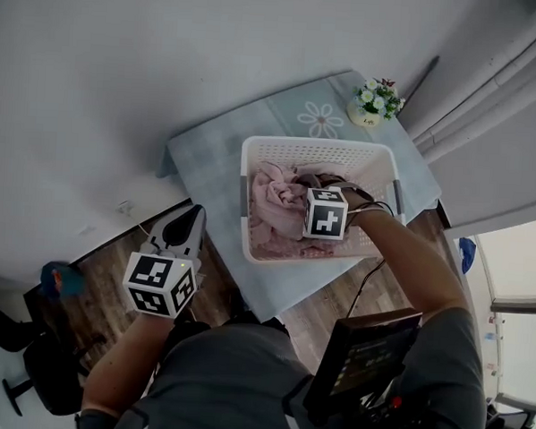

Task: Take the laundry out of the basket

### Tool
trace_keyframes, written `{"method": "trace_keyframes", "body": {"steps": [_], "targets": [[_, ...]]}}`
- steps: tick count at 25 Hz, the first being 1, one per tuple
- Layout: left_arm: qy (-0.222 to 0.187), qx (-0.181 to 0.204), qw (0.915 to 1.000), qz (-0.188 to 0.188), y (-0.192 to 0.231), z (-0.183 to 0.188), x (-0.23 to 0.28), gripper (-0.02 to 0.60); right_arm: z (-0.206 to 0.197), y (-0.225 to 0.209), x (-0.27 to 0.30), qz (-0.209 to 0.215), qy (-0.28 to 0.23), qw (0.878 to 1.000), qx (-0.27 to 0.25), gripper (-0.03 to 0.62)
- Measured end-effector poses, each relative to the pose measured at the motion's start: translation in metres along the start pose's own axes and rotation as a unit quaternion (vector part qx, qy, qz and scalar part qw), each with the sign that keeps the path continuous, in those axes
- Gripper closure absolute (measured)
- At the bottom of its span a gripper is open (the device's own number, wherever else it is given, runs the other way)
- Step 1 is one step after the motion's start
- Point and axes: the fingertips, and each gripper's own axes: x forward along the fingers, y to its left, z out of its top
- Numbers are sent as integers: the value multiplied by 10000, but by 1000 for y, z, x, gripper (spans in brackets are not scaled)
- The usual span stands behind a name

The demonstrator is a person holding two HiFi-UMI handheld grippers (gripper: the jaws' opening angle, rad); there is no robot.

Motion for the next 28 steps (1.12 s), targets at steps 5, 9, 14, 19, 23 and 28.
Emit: {"method": "trace_keyframes", "body": {"steps": [5,9,14,19,23,28], "targets": [[68,-43,9999,71,8,-6,3,572,2,-2,21,-3,-187,9998,-20,48],[71,-79,9999,29,8,-7,4,572,4,-1,41,-77,-384,9992,-120,49],[107,-155,9997,137,19,-15,-4,572,9,-4,56,-76,-268,9994,-196,49],[116,-259,9994,195,25,-22,-9,572,10,-1,65,82,-48,9997,-222,49],[61,-328,9991,242,30,-25,-16,572,12,-6,65,-75,-160,9998,-11,57],[48,-410,9984,382,44,-30,-25,572,9,-17,60,-343,-223,9979,510,219]]}}
